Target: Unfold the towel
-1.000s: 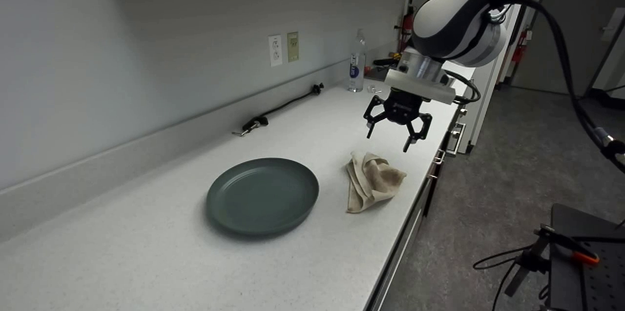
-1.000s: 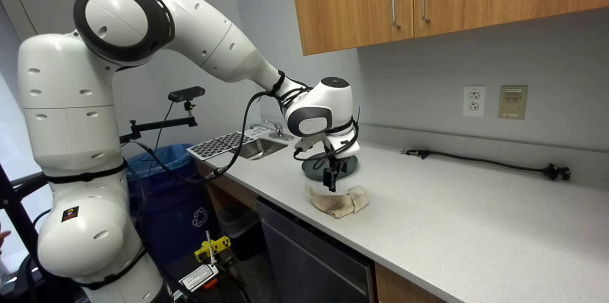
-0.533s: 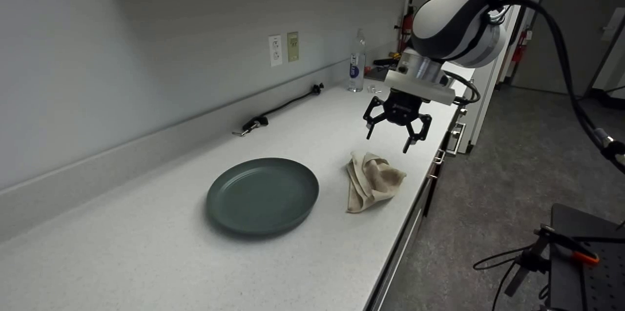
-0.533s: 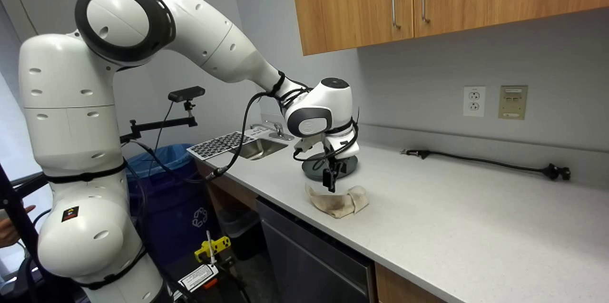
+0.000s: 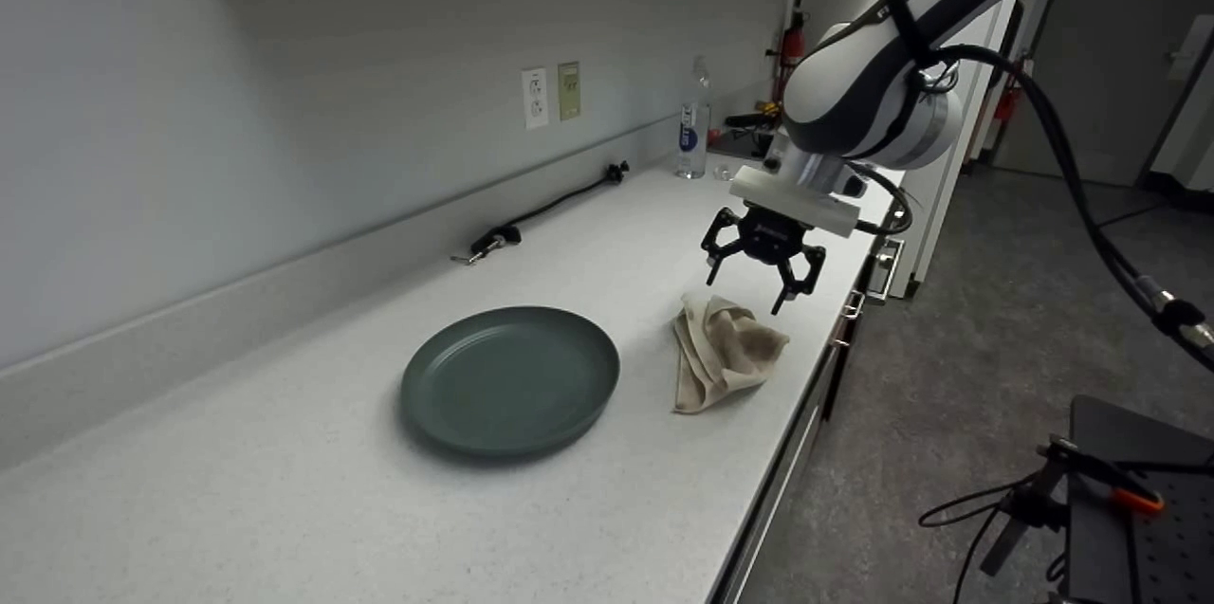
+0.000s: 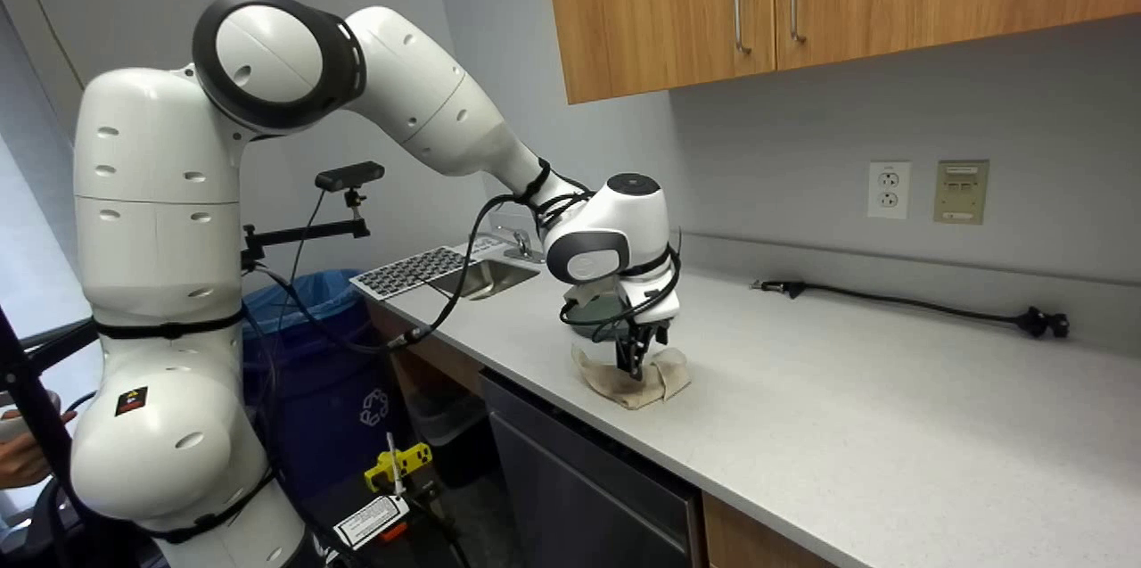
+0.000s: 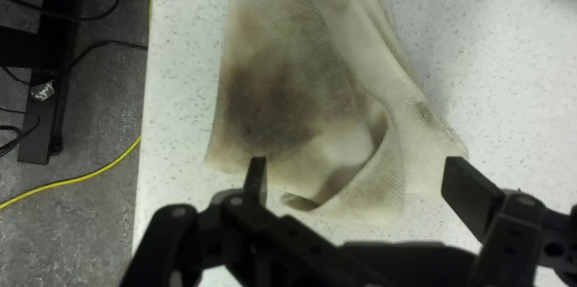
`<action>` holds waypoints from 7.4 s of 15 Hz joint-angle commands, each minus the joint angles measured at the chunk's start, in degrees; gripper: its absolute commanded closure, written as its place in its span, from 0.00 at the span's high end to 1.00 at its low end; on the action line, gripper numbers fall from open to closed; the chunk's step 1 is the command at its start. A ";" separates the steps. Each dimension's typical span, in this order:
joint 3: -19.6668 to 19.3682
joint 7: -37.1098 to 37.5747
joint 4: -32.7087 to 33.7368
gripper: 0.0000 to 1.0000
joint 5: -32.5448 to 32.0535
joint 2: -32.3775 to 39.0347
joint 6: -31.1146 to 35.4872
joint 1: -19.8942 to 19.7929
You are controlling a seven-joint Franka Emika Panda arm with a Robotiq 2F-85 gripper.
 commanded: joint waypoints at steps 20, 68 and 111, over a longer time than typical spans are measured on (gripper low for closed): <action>0.13 2.92 6.72 1.00 12.72 7.95 5.55 -1.88; -0.58 5.51 -1.28 0.00 7.07 -0.49 34.30 5.26; 2.37 3.68 -7.83 0.00 -13.62 -8.42 63.84 3.76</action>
